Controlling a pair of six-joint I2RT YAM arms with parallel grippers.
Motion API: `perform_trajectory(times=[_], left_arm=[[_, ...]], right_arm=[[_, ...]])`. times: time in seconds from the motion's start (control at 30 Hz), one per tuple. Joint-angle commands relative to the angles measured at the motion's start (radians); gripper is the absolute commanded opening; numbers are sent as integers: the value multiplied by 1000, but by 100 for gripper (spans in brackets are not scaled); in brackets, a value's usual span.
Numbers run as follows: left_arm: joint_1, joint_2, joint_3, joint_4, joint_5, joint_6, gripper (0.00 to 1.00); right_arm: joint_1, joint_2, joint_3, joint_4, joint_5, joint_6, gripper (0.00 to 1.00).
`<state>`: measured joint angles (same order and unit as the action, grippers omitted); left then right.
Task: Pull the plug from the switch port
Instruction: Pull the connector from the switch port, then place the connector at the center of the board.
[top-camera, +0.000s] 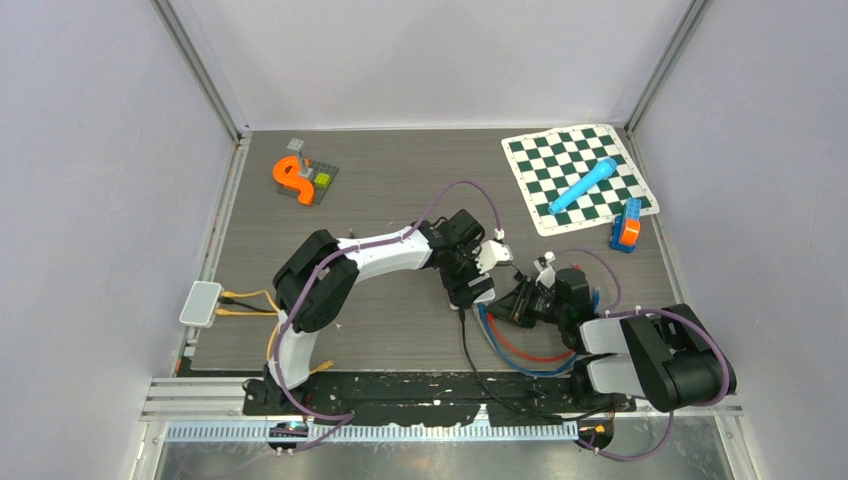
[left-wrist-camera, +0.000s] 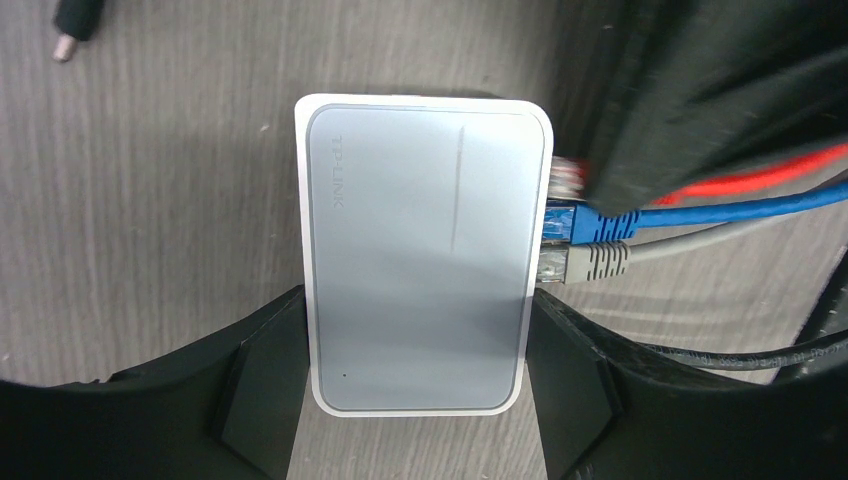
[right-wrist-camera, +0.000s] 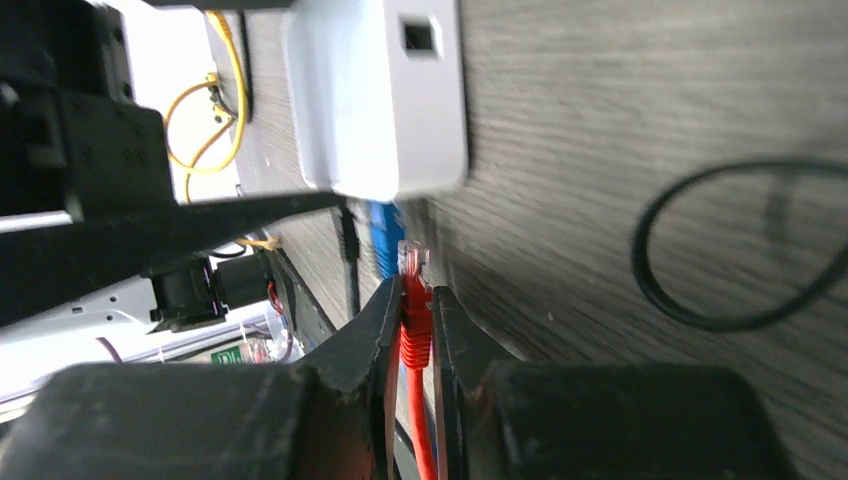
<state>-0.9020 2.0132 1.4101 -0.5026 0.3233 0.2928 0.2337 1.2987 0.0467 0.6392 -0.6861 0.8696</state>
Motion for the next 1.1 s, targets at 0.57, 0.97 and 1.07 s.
perform_trajectory(times=[0.57,0.97,1.07], left_arm=[[20,-50,-41,12,70,61,68],[-6,-72,-65,35,31,73,85],[-6,-85,-71,48,15,66,88]], right_arm=[[6,-608,168,-663,330,-155,5],[1,-741,456,-907,590,-250,5],[-1,-704,487,-912,609,-262,5]])
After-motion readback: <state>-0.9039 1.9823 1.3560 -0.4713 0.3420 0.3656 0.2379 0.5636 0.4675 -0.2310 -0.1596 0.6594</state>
